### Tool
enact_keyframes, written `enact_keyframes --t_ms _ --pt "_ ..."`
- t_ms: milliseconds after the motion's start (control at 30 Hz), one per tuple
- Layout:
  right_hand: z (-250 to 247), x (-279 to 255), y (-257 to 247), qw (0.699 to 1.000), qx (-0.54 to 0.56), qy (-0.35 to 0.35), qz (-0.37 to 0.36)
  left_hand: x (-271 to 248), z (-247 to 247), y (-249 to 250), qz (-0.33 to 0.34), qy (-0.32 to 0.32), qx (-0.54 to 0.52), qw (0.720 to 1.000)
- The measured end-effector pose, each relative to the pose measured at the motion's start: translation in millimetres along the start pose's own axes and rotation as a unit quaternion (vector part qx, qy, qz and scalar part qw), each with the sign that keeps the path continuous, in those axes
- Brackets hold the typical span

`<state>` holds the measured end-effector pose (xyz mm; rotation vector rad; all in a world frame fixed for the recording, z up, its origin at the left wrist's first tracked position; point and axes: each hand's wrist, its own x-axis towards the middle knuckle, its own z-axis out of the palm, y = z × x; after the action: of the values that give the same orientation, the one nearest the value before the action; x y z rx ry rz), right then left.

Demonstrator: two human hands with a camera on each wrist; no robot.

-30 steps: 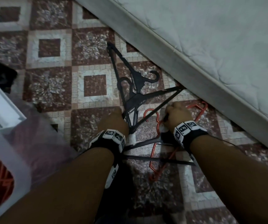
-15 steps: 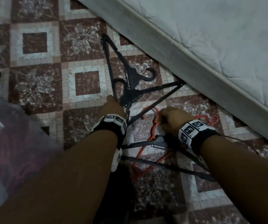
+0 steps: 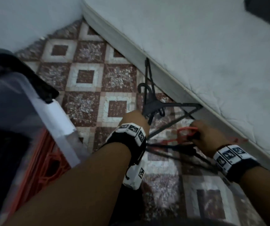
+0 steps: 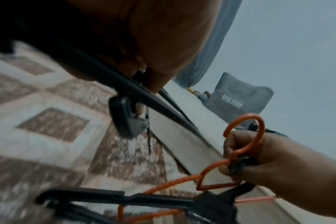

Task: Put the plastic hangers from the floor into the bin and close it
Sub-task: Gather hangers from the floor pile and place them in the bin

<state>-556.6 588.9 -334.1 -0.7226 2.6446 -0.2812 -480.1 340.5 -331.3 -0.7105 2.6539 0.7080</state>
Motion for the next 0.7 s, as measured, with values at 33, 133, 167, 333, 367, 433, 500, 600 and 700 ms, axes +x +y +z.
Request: enact_keyframes --t_ms 33,133,167,333,367,433,500,600,700 --pt "-13.0 -3.8 -7.8 1.0 -0.006 0.005 -0.012 -9.4 -16.3 4.4 -0.001 0.004 0.008 1.0" --pt "-51.1 -15.4 -34.3 0.997 -0.017 0.041 -0.07 -41.6 -69.1 14.4 0.039 0.045 0.04 0.997" --pt "-64.6 -19.6 -44.5 0.994 -0.02 0.06 -0.087 -55.3 -89.3 16.0 0.048 0.064 0.036 0.996" --pt "-143.8 -52.7 -115.8 0.973 -0.047 0.135 -0.183 -147.7 -198.8 0.5 0.089 0.154 0.042 0.983" --pt "-162.1 -62.3 -133.2 0.968 -0.046 0.146 -0.2 -170.7 -220.7 -9.3 0.096 0.181 0.047 0.978" --pt "-197.5 -83.2 -170.2 0.957 -0.042 0.154 -0.241 -216.5 -259.4 -33.9 0.097 0.231 0.061 0.966" --pt "-224.7 -103.2 -210.7 0.945 -0.052 0.153 -0.285 -261.2 -289.6 -65.0 0.073 0.254 0.069 0.962" --pt "-237.1 -121.9 -277.9 0.92 -0.086 0.149 -0.351 -319.2 -315.1 -119.9 0.004 0.268 0.086 0.96" --pt "-219.8 -131.9 -351.8 0.889 -0.14 0.139 -0.413 -363.1 -319.5 -174.6 -0.071 0.25 0.108 0.96"
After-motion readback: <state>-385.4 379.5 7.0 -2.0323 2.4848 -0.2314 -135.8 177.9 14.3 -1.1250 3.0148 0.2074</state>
